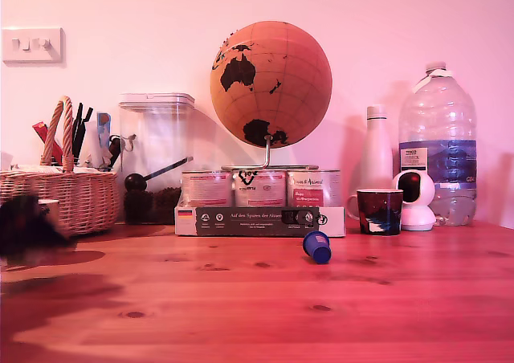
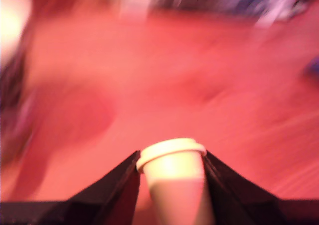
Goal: Pick up the coffee capsules on the table and drop them inside the coffee cup
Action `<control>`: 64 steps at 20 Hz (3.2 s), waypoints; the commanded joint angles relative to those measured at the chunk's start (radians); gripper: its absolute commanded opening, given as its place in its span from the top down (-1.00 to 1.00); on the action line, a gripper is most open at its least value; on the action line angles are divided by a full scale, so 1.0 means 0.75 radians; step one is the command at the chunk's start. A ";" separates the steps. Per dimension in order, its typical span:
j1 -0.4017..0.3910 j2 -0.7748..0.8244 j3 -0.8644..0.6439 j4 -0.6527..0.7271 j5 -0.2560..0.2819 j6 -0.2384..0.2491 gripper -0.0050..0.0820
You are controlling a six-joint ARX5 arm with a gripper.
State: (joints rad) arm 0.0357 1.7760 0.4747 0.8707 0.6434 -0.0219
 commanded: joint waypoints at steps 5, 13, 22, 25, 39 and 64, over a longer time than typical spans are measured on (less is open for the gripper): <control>0.002 -0.217 -0.012 0.010 0.049 -0.005 0.40; 0.035 -0.432 0.040 -0.085 -0.392 0.081 0.40; 0.105 -0.431 0.253 -0.549 -0.451 0.101 0.40; 0.105 -0.431 0.285 -0.605 -0.451 0.103 0.40; 0.112 -0.261 0.644 -1.064 -0.451 0.104 0.39; 0.144 0.119 1.195 -1.843 -0.452 0.101 0.39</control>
State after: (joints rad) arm 0.1394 1.8412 1.3708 -0.5137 0.3046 0.0525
